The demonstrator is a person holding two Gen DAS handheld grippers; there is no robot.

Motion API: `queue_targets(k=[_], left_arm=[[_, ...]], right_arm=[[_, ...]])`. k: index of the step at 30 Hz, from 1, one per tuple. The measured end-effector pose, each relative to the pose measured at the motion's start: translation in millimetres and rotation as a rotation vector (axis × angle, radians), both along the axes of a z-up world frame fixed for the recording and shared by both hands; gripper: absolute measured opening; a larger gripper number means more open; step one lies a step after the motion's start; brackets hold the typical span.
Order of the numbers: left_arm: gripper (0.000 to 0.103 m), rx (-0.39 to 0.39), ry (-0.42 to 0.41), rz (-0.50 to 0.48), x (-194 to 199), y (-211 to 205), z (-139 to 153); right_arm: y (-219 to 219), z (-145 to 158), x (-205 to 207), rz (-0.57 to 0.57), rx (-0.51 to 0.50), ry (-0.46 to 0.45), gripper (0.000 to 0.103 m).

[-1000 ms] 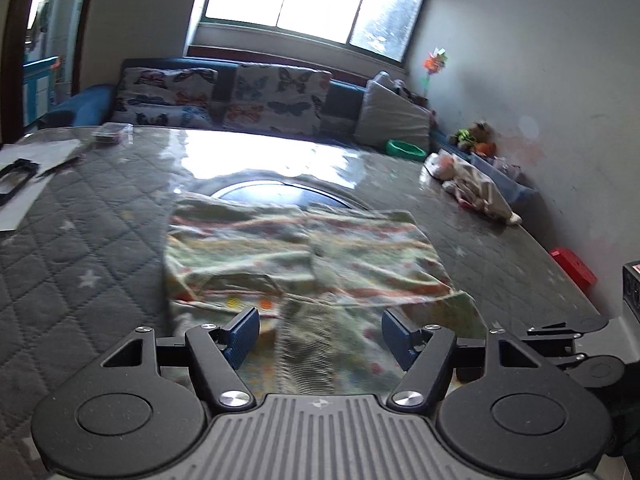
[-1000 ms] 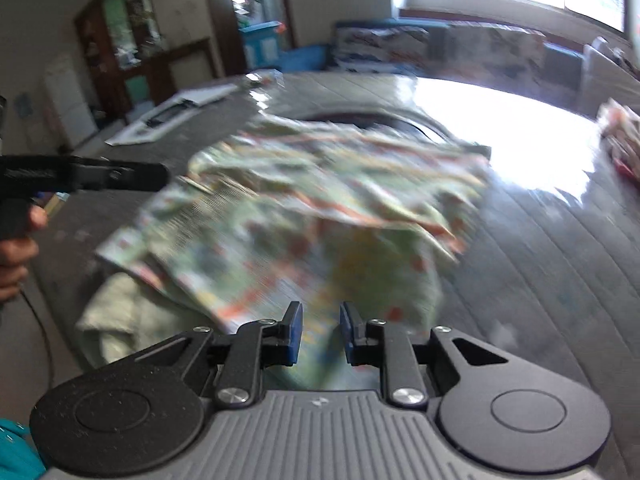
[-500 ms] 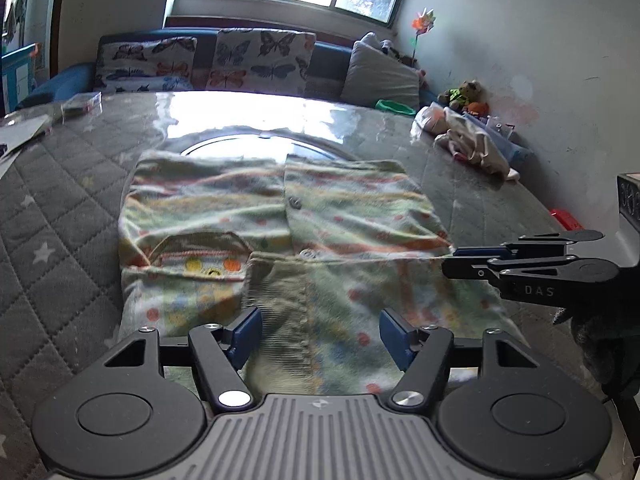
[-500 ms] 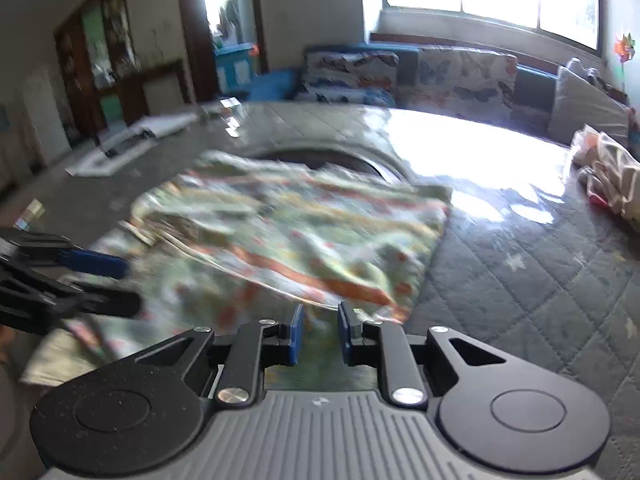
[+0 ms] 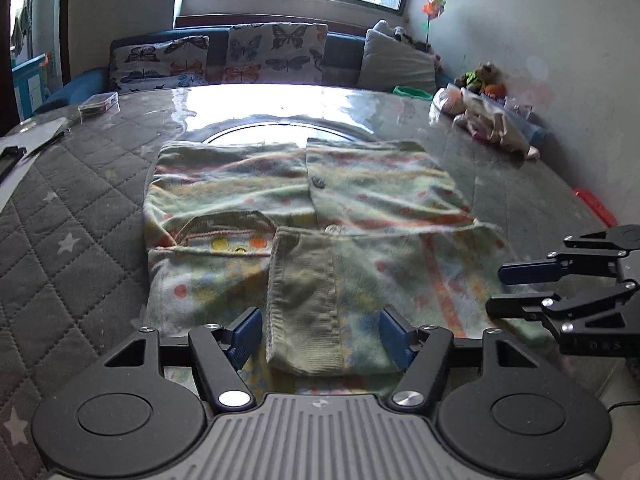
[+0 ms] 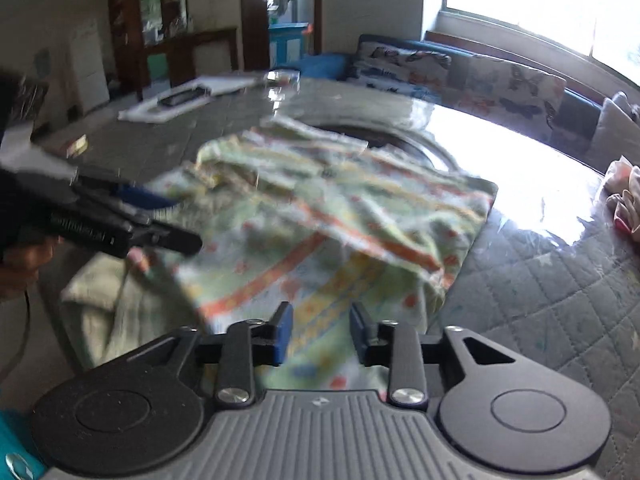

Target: Fold clothes

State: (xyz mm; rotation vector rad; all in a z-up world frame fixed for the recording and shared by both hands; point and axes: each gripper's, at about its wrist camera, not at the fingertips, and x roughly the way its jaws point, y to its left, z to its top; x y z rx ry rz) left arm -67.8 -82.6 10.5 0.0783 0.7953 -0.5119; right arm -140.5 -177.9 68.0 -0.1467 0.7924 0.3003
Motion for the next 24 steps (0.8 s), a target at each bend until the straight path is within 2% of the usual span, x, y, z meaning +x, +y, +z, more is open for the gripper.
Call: queue_targets(k=[6, 11, 13, 19, 24], left_arm=[[0.068, 0.042, -0.056, 0.012, -11, -1, 9], [0.069, 0.064, -0.041, 0.024, -14, -1, 9], [0.069, 0.068, -0.041, 0.025, -17, -1, 12], [0.072, 0.056, -0.029, 0.037, -28, 4, 23], [0.075, 0.083, 0.006, 0.035, -44, 7, 24]], right_arm=[[5, 3, -13, 0.0, -0.002, -0.03, 0.038], [6, -6, -17, -0.013, -0.006, -0.023, 0.042], [6, -1, -19, -0.017, -0.007, -0.034, 0.05], [9, 5, -25, -0.007, -0.027, -0.058, 0.062], [7, 6, -34, -0.002, -0.049, -0.064, 0.07]])
